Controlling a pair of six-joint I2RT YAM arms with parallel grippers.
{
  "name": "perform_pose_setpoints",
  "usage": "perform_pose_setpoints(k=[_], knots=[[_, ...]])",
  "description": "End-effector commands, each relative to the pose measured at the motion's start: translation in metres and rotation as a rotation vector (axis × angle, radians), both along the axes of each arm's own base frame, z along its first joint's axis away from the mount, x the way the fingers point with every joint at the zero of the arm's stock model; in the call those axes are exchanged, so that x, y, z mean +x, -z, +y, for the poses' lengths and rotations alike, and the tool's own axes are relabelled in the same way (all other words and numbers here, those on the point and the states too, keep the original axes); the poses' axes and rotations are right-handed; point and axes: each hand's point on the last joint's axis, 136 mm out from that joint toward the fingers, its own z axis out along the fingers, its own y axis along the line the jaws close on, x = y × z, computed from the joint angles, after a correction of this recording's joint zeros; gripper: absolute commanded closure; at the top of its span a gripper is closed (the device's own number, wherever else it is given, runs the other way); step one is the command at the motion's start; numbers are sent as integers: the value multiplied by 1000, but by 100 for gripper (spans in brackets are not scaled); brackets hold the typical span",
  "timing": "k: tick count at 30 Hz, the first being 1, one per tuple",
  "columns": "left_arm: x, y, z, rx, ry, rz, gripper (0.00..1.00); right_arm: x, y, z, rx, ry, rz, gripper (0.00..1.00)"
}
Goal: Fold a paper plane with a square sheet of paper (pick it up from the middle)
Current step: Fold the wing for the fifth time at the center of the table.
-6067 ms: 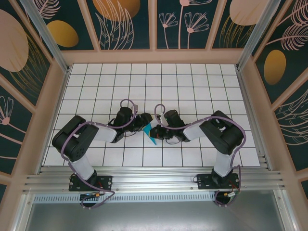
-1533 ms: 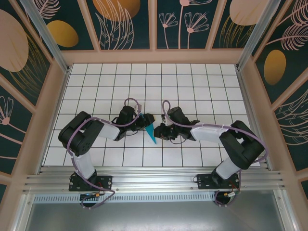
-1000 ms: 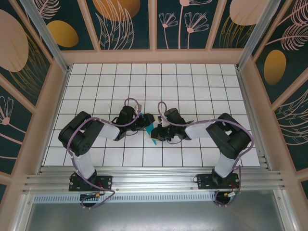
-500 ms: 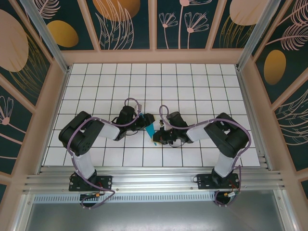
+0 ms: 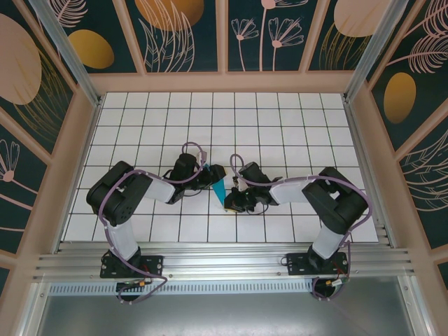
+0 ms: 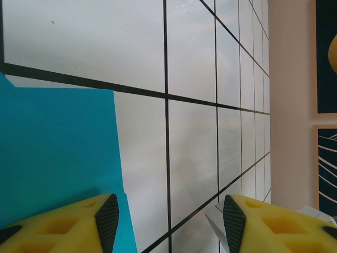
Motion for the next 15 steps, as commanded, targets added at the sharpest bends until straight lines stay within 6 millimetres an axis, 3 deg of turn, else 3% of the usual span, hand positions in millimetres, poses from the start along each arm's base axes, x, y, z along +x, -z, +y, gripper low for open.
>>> perform_pose_setpoints(k=[1,3,6,10,12,15], knots=[[-21,59,24,152,-27,163,42,-28,42,-47,-274,16,101,91],[-21,60,23,151,-26,168,42,-22,28,-36,-214,10,72,91],[-22,61,23,153,-19,172,42,-9,-10,-10,-61,5,10,91],[-23,63,23,160,-9,175,42,13,-42,4,-16,37,-51,92],[-24,63,23,160,-9,177,42,21,-51,10,4,51,-72,92],[-24,63,22,153,-5,178,42,30,-45,15,13,71,-62,92]])
